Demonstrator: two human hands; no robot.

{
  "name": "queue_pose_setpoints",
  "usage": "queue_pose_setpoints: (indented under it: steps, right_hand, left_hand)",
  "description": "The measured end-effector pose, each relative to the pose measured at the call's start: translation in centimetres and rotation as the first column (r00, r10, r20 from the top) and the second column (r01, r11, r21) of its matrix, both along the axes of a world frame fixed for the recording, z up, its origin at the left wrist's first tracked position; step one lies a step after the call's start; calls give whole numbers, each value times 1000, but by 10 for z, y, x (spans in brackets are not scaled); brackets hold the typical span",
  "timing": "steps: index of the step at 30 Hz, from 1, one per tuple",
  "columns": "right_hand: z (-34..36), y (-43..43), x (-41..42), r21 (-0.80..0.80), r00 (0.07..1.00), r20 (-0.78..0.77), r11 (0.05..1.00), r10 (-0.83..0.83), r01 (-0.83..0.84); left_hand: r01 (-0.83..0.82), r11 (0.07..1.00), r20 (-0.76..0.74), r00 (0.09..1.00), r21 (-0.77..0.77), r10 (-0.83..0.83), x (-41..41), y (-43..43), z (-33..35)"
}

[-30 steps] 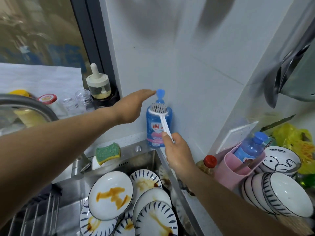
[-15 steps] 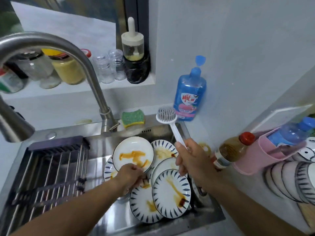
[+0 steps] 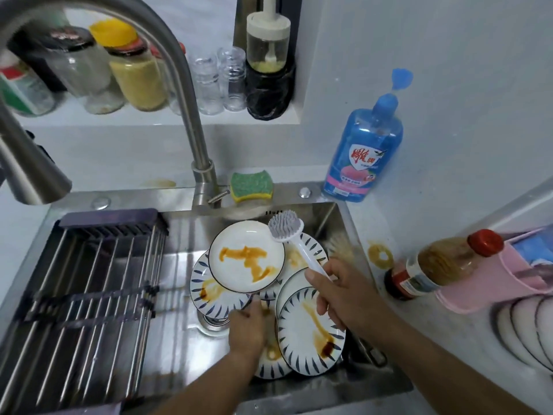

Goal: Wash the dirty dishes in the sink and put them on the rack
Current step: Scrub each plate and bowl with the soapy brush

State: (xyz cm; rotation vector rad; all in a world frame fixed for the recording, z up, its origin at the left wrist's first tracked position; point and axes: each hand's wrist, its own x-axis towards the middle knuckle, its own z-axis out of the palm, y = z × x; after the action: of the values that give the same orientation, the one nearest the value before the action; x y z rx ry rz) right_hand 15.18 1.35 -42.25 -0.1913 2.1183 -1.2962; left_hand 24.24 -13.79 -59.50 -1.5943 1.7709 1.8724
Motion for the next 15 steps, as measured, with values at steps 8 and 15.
queue_pose_setpoints:
  steps: [8, 15]
  right_hand:
    - [-14, -17, -17, 62, 997, 4, 995, 77, -77]
    - [-19, -24, -25, 161, 985, -96, 978, 145, -129]
  left_hand:
    - [-319, 907, -58, 936, 275, 347, -42, -70, 11]
    - [-286, 836, -84, 928, 468, 364, -37, -84, 27]
